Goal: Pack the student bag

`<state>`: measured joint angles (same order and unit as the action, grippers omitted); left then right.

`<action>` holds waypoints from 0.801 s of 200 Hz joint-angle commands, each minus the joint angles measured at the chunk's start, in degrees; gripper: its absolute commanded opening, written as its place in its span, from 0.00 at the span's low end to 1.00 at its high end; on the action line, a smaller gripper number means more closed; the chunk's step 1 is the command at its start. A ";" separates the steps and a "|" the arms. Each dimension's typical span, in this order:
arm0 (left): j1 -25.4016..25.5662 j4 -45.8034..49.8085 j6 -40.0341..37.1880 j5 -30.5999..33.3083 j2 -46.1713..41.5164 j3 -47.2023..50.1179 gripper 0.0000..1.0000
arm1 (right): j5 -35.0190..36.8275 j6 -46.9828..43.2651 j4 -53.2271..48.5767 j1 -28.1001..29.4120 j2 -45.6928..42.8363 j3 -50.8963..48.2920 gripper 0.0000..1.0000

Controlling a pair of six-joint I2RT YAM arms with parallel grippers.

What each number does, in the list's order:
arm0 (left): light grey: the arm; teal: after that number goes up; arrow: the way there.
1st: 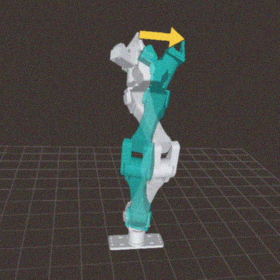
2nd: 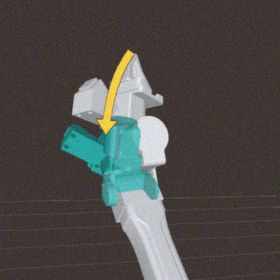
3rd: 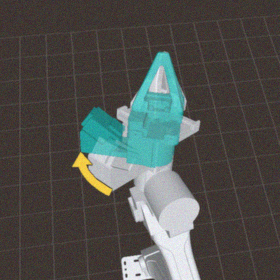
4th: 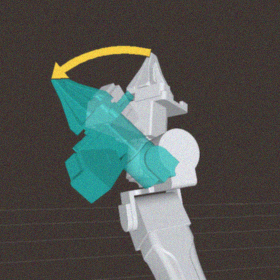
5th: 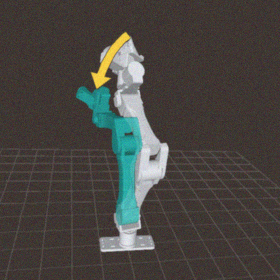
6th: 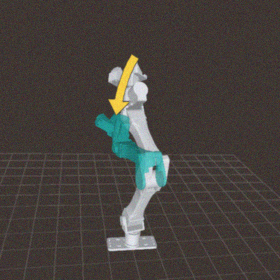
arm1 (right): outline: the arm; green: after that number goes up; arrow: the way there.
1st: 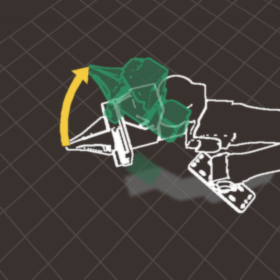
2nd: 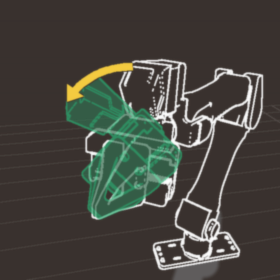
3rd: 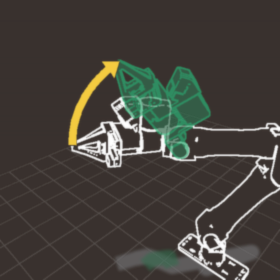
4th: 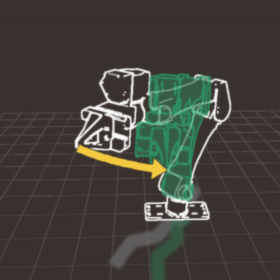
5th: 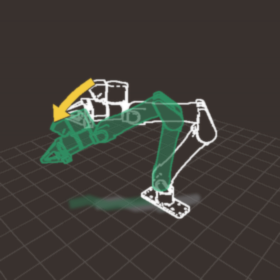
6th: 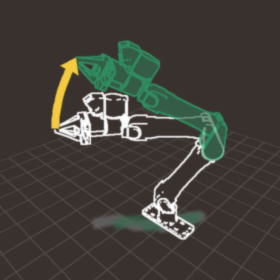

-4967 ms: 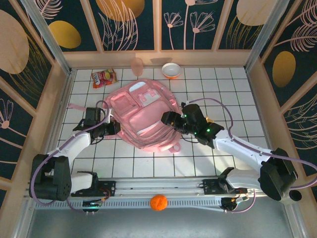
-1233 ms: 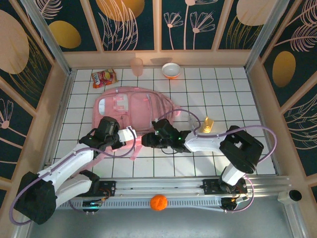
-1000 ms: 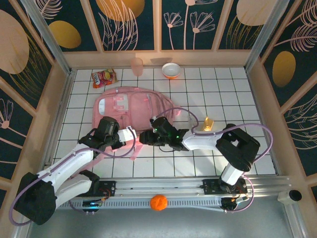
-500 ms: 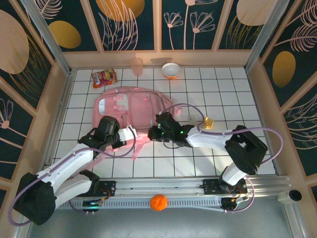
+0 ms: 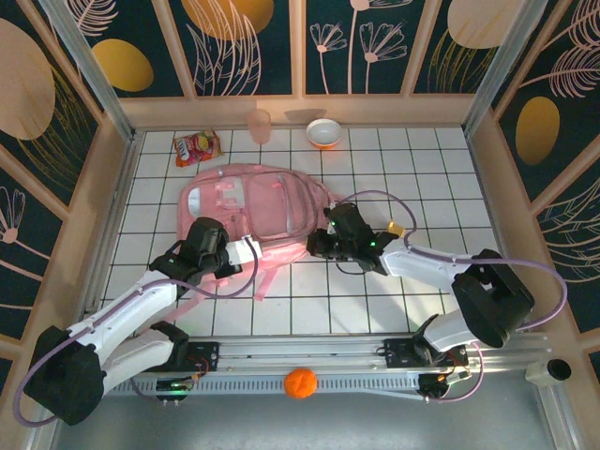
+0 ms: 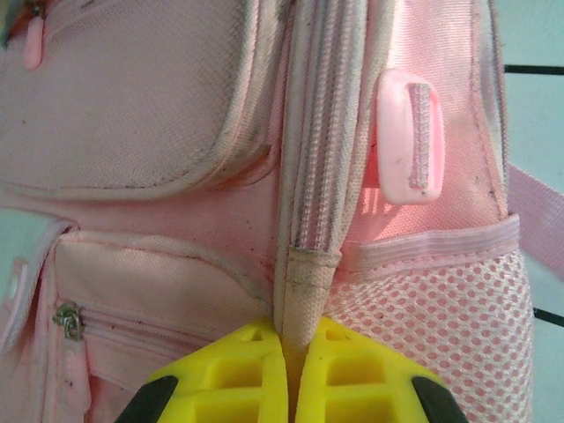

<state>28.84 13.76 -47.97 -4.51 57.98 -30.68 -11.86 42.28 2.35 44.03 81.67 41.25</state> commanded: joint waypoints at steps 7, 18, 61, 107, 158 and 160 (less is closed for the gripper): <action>-1.15 -0.56 1.31 14.69 1.30 -0.75 0.03 | 6.33 2.99 -2.34 3.95 -2.36 -3.36 0.00; -1.32 -1.62 1.87 18.89 2.32 -1.00 0.03 | 6.66 5.09 -0.55 6.93 -2.41 -3.88 0.00; -2.75 0.63 3.99 19.84 1.51 -3.72 0.38 | 6.47 8.19 3.41 14.00 1.51 -0.31 0.00; -0.92 3.70 6.00 1.63 -5.08 -6.33 0.72 | 5.38 7.50 4.41 14.60 2.47 1.72 0.00; 6.74 -2.36 0.49 -6.65 -0.57 -6.13 0.71 | 4.61 7.21 4.98 14.51 2.07 1.46 0.00; 6.88 -2.49 0.46 -6.65 0.01 -6.28 0.71 | 4.64 7.20 4.93 14.51 2.09 1.53 0.00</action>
<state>33.71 13.82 -44.66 -5.89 53.25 -35.40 -7.14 49.04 5.78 58.46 84.07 41.17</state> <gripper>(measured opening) 0.727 0.048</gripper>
